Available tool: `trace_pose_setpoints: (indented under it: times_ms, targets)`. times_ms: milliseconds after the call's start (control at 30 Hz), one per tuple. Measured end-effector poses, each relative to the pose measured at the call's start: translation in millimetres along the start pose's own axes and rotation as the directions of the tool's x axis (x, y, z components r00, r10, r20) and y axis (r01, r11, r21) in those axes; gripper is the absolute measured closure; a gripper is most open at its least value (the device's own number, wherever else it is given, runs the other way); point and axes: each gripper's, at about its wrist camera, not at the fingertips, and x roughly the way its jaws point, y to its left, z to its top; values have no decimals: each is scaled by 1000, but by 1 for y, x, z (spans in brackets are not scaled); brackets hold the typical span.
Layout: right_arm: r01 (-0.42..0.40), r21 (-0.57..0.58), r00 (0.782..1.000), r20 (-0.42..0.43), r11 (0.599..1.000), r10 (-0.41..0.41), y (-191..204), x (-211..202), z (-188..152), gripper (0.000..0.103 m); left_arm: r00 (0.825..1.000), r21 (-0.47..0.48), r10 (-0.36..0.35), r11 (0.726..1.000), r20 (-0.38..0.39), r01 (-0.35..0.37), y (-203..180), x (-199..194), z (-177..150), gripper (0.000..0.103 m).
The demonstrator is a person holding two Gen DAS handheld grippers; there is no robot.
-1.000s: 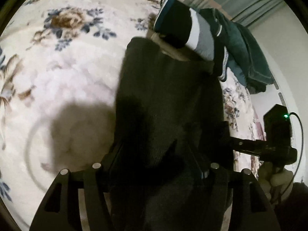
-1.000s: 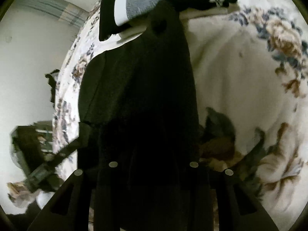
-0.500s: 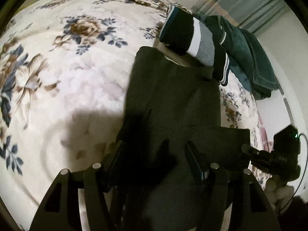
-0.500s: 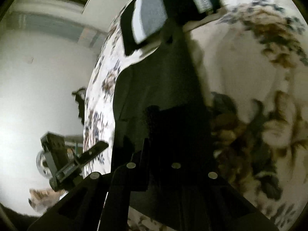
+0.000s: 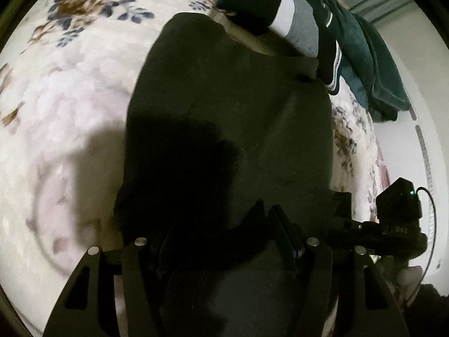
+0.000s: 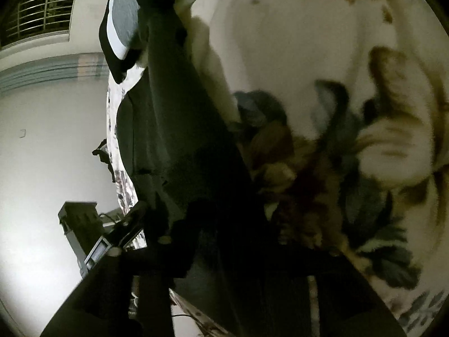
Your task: Fold small clothes
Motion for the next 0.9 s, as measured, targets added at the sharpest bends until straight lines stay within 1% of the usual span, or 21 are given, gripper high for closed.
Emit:
trace_pose_setpoints:
  times_ms: [33, 67, 100, 133, 167, 267, 367, 467, 533, 600, 667, 700, 733, 800, 867, 900]
  targets:
    - [3, -1, 1000, 2, 1000, -3, 2, 2, -1, 64, 1000, 18, 8, 1000, 11, -8, -3, -2, 0, 55]
    - [-1, -8, 1000, 11, 1000, 1, 4, 2, -2, 66, 999, 40, 37, 999, 16, -37, -6, -5, -1, 90]
    - [4, -23, 999, 35, 1000, -3, 8, 0, -4, 85, 998, 68, 60, 996, 20, -61, -8, -10, -3, 95]
    - [19, -45, 998, 66, 999, -16, 13, -4, -8, 93, 998, 70, 53, 996, 35, -55, -8, -16, -4, 95]
    - [37, -68, 996, 81, 997, -31, 19, -8, -10, 95, 998, 69, 45, 996, 52, -48, -8, -23, -6, 96]
    - [64, -117, 990, 129, 991, -48, 41, -21, -18, 96, 992, 66, 46, 996, 122, -55, -13, -54, -13, 97]
    - [67, -163, 985, 167, 984, -39, 63, -35, -24, 96, 980, 48, 36, 998, 197, -47, -21, -84, -10, 97]
    - [67, -198, 977, 210, 978, -25, 93, -48, -13, 96, 969, 29, 8, 999, 247, -16, -23, -100, 10, 97]
    - [80, -213, 974, 226, 974, -30, 107, -52, 4, 96, 965, 16, -3, 1000, 263, -1, -20, -99, 37, 97]
    - [102, -224, 967, 250, 969, -44, 123, -48, 33, 96, 963, 3, -9, 1000, 268, 9, -14, -87, 67, 97]
    - [135, -235, 961, 267, 963, -69, 135, -42, 63, 96, 968, -18, -17, 1000, 251, 22, -5, -66, 103, 97]
    - [161, -233, 957, 274, 959, -94, 141, -35, 81, 96, 968, -29, -11, 999, 249, 18, 0, -58, 114, 97]
    - [179, -231, 957, 267, 956, -115, 145, -26, 100, 96, 972, -34, -20, 999, 236, 29, 6, -45, 128, 97]
    - [222, -219, 953, 256, 950, -164, 147, -11, 128, 96, 983, -68, -13, 997, 185, 25, 18, -18, 151, 96]
    - [282, -205, 945, 230, 937, -234, 144, 6, 152, 96, 991, -97, -16, 995, 131, 29, 28, -1, 161, 95]
    - [309, -200, 943, 193, 930, -271, 140, 17, 163, 96, 995, -127, -12, 992, 99, 25, 33, 6, 163, 93]
